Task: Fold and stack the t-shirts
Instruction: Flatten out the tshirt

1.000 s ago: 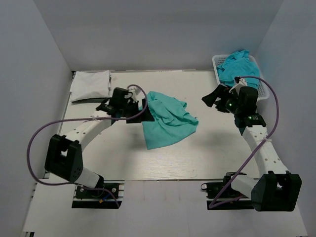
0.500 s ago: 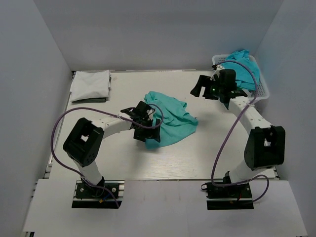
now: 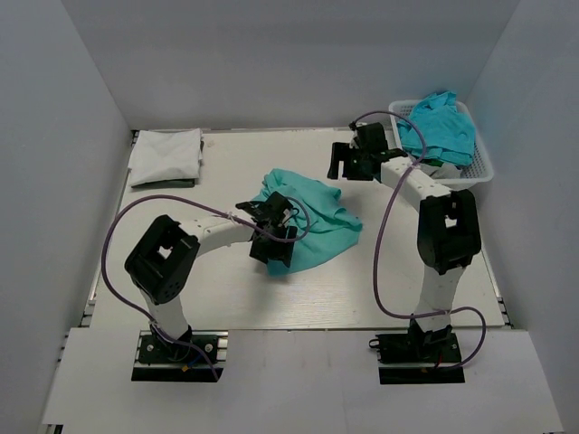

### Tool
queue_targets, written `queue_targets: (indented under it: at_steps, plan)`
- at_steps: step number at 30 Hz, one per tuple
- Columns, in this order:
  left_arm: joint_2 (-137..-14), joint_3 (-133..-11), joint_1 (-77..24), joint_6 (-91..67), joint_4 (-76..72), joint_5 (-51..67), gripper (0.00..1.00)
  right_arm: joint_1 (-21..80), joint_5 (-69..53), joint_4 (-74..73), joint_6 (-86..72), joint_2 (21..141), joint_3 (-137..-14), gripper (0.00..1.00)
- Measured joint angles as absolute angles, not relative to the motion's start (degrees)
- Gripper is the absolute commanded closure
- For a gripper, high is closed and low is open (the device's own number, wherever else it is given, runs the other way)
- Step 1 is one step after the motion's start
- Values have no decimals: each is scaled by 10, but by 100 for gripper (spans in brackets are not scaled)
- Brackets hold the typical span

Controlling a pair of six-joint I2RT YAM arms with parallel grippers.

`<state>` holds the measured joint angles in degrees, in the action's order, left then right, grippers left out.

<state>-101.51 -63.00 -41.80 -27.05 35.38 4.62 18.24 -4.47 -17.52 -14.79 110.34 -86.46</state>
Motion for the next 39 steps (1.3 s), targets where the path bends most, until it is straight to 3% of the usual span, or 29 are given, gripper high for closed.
queue_targets:
  at_steps: [2, 6, 8, 9, 10, 12, 15, 19, 20, 29, 39]
  plan:
    - [-1018, -630, -423, -272, 359, 36, 31, 189, -36, -185, -150, 1114, -865, 16]
    - [-1023, -632, -431, -279, 365, 19, 51, 203, -19, -197, -155, 1133, -865, 22]
    - [-1027, -631, -434, -283, 368, 13, 75, 209, -7, -197, -161, 1147, -865, 23]
    - [-1030, -632, -436, -283, 369, 12, 92, 212, -1, -197, -163, 1154, -865, 25]
    - [-1035, -633, -437, -287, 370, 10, 100, 214, 3, -197, -165, 1161, -865, 28]
    - [-1043, -641, -442, -295, 375, 3, 100, 218, 10, -196, -171, 1175, -865, 30]
    - [-1046, -646, -450, -301, 383, -13, 100, 220, 16, -199, -179, 1199, -877, 40]
    - [-1034, -644, -455, -316, 381, -31, 100, 222, 18, -192, -190, 1215, -884, 62]
    - [-1028, -640, -457, -321, 378, -38, 100, 222, 18, -190, -190, 1215, -884, 98]
    - [-994, -663, -456, -364, 463, -170, 100, 224, 34, -164, -206, 1198, -886, 100]
    - [-916, -865, -449, -444, 618, -415, 100, 219, 133, -157, -226, 943, -845, 100]
